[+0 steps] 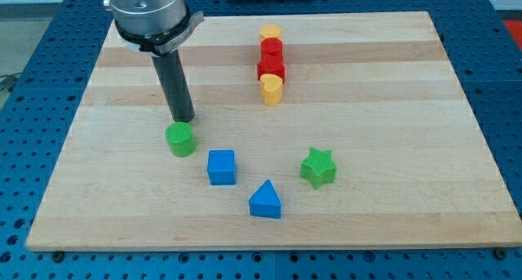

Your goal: Put the green circle into the blue cube

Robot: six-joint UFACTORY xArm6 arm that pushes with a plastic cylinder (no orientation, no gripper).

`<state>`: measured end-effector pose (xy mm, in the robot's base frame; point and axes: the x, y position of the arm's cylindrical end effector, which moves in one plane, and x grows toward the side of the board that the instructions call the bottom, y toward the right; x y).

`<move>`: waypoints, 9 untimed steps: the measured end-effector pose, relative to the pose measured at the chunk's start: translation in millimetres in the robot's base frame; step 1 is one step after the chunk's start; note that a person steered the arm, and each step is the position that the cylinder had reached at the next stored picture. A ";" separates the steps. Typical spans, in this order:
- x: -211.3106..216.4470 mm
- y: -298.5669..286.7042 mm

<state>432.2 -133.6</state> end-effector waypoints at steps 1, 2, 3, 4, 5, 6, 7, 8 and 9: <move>7.1 -1.8; 25.2 -1.8; 25.2 -1.8; 28.9 0.6; 34.4 4.3; 36.3 4.3; 44.5 4.3; 59.8 4.2; 60.6 4.2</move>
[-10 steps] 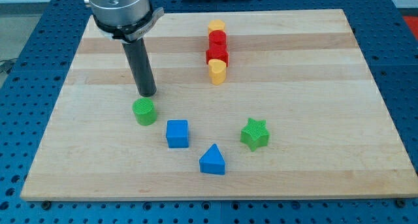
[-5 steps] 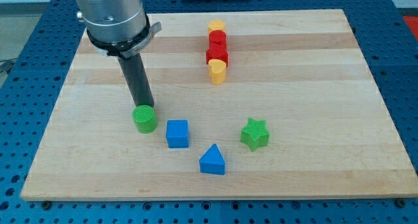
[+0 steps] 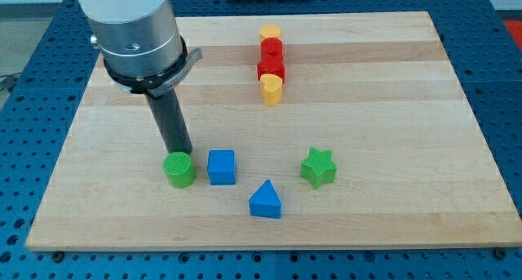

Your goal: Put the green circle into the blue cube

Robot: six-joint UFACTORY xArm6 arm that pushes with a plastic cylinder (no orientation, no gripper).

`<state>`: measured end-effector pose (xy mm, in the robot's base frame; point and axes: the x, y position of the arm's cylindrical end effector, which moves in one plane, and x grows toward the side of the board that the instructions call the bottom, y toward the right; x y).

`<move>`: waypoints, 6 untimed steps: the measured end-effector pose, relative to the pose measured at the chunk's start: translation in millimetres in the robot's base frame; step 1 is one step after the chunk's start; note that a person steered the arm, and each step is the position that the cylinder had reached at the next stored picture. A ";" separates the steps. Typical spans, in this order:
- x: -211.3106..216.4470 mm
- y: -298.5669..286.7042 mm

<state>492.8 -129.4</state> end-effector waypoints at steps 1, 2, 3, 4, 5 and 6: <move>-14.9 -9.7; 5.4 -31.1; 54.2 -42.0; 58.6 -42.8; 56.2 -38.5; 49.9 -29.5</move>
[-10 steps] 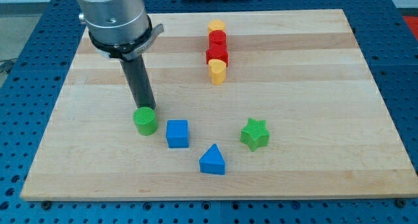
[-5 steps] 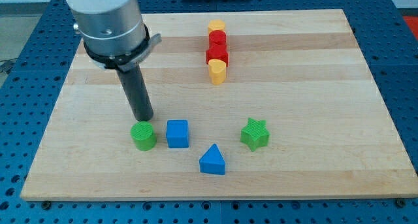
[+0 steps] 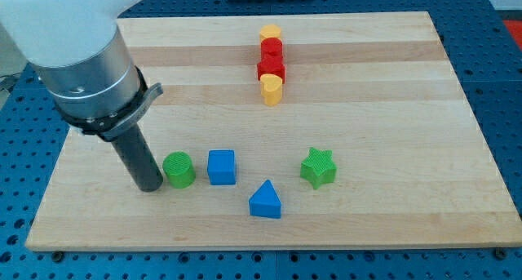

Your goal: Put the green circle into the blue cube

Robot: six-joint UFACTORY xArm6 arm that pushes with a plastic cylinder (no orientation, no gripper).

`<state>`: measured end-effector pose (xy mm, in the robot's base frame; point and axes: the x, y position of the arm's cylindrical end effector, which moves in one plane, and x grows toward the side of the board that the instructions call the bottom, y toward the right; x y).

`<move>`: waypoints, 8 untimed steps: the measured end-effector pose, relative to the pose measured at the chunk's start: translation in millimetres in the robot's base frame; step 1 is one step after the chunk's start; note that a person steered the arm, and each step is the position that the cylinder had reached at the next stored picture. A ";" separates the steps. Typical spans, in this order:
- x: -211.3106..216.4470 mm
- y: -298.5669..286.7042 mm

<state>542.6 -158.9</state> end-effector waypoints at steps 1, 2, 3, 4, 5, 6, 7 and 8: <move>-0.4 6.7; -0.4 19.5; -0.4 25.3; -0.4 25.3; -5.5 25.3; -51.7 21.2; -116.1 30.7; -114.5 80.5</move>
